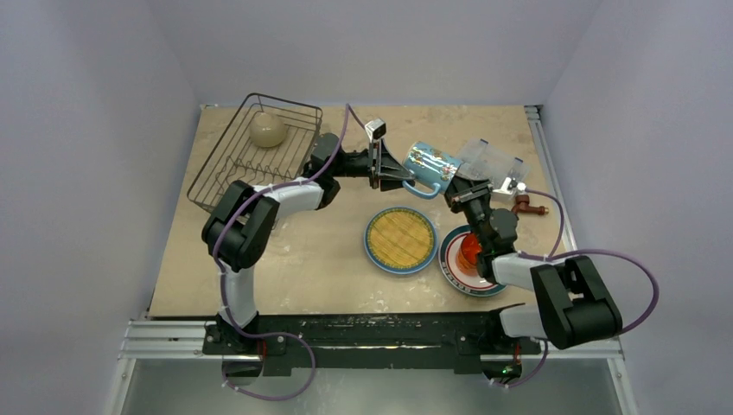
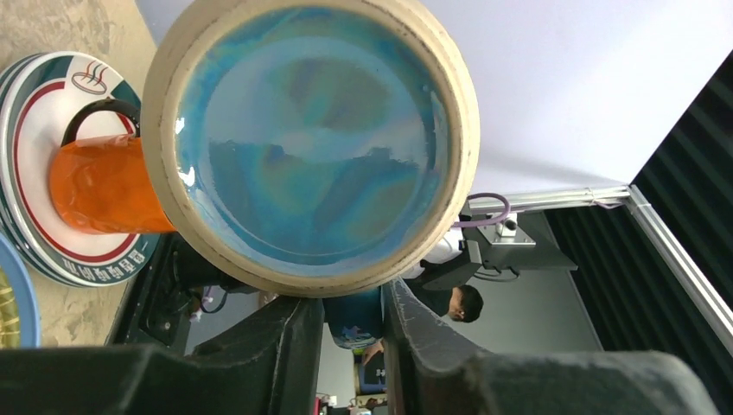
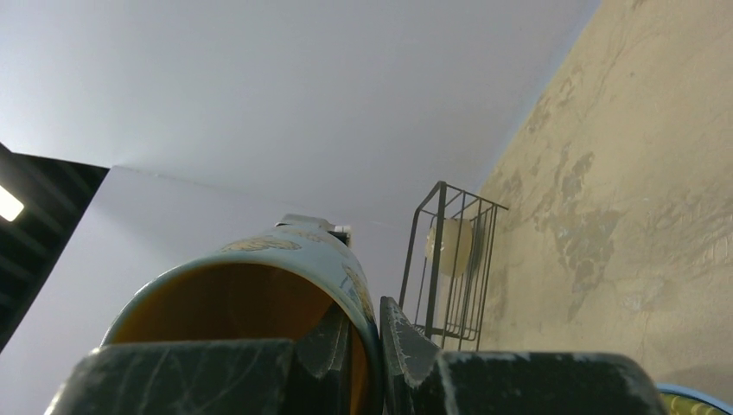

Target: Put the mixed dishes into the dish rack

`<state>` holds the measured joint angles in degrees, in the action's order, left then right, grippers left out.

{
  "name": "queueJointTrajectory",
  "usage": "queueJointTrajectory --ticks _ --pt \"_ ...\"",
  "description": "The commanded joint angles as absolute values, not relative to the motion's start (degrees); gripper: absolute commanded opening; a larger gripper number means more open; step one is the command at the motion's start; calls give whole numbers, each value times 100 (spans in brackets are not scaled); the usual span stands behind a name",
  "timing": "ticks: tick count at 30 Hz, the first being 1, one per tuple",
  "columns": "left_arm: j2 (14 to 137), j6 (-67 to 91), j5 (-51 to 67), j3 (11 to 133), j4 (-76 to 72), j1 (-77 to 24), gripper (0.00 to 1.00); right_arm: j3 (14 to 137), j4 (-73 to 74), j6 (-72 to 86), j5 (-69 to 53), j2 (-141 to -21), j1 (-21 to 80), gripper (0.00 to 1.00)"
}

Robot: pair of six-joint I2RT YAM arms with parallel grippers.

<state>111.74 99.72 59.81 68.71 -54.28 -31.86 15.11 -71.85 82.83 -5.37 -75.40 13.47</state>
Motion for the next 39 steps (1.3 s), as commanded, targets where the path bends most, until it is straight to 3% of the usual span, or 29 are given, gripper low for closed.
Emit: queueJointTrajectory --ticks 1,4,10,15,23,24,26,29,35,37,39 --pt "11144 9998 6002 6953 -5928 -3202 24 1706 -8558 8567 -532 -7584 1451 0" --pt "11147 10002 5995 6935 -5890 -3202 24 1713 -8521 8379 -505 -7590 1537 0" --pt "11200 10011 6002 6935 -5846 -3219 36 1859 -7896 7753 -306 -7320 1731 0" --pt "11193 10027 6020 6961 -5862 -3221 36 2074 -7398 7269 -267 -7167 1835 0" --pt "11162 10043 6029 6961 -5906 -3224 23 2136 -7217 6871 -307 -7137 1930 0" --pt "11172 10050 6029 6953 -5902 -3224 19 2130 -7184 6830 -308 -7125 1936 0" --pt "11173 10065 6024 6936 -5919 -3218 0 2132 -7095 6770 -314 -7091 1942 0" --pt "11172 10096 5988 6916 -6079 -3214 0 2157 -6784 6555 -323 -6959 1946 2" --pt "10982 10075 6012 7072 -6251 -3195 0 2355 -5053 6021 -178 -6354 1942 71" --pt "10864 10037 6029 7132 -6268 -3163 0 2367 -4658 5857 -132 -6098 1942 84" --pt "10771 10049 6001 7153 -6380 -3104 0 2434 -4125 5685 -52 -5901 1942 92"
